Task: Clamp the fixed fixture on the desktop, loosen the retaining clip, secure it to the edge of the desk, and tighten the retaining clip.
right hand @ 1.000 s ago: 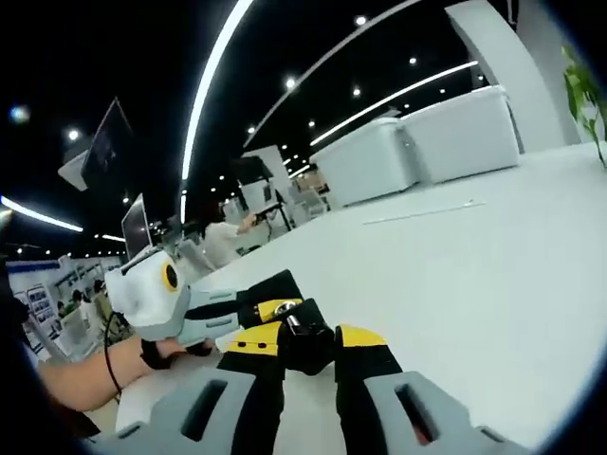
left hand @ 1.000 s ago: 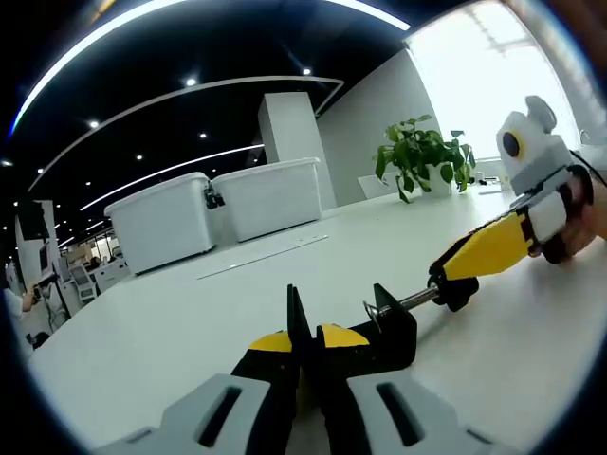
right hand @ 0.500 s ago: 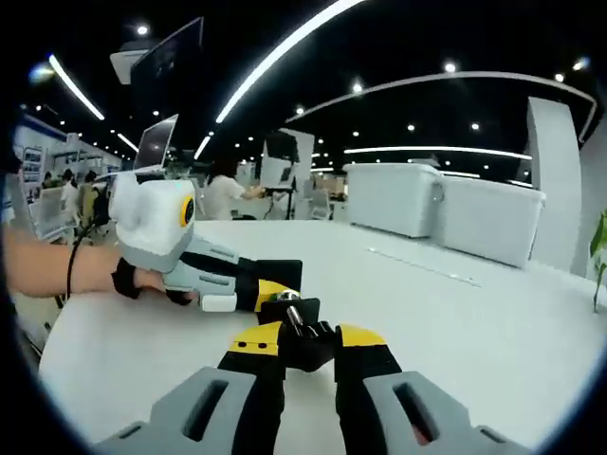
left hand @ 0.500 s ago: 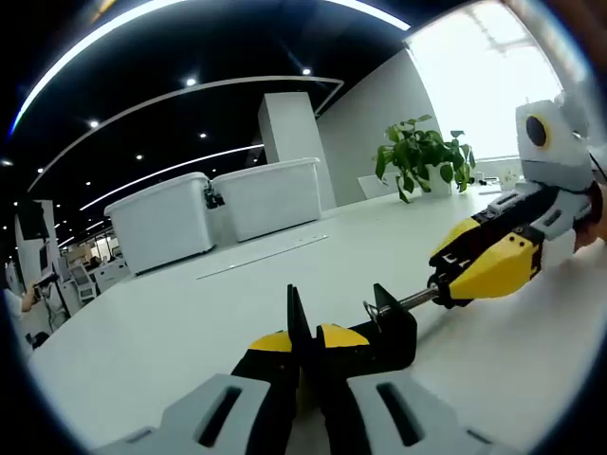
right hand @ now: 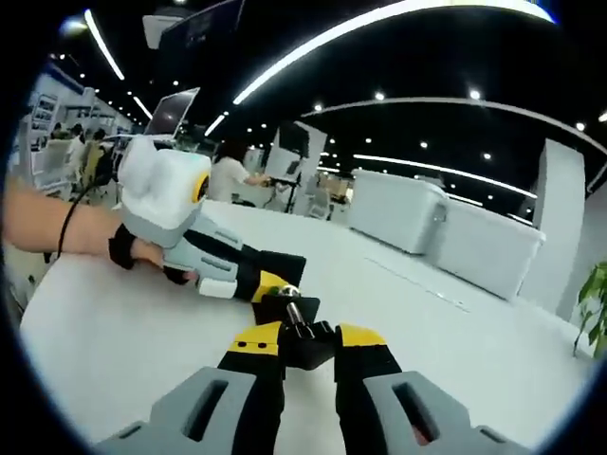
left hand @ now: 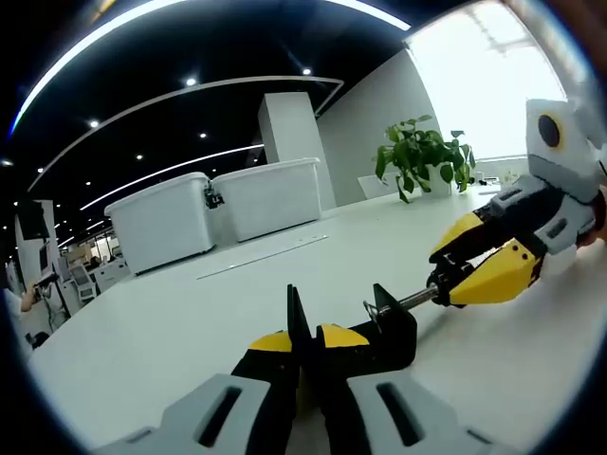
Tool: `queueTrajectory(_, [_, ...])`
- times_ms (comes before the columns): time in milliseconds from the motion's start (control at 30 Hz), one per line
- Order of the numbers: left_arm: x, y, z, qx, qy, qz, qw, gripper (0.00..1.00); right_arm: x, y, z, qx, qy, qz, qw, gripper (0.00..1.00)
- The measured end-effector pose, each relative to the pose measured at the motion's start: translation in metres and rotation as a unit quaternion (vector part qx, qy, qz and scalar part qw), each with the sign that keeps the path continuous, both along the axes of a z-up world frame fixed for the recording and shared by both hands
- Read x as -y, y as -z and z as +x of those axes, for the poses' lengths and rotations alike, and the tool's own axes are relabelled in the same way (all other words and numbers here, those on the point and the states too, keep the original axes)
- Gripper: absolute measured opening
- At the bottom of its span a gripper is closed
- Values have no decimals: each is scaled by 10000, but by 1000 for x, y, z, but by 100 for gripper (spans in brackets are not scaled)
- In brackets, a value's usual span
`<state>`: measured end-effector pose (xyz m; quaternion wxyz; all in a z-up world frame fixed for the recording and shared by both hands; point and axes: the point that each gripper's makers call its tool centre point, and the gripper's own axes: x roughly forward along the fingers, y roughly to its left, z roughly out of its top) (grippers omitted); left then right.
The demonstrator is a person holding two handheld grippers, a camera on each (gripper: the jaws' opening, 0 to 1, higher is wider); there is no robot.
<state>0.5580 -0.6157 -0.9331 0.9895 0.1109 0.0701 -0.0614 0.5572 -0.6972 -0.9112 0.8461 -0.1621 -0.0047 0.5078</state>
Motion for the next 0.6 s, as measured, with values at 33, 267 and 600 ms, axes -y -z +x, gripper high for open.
queueTrajectory(33, [-1,0,2,2,-1,1,10000,8,0,0,1,10,-3,-5,10000,19])
queueTrajectory(267, [-1,0,3,0,-6,-3,10000,8,-2,-2,3,691,-11,-396,9968,19])
queueTrajectory(600, [-1,1,2,0,-8,-5,10000,8,-3,0,-5,1436,-106,-835,9861,19])
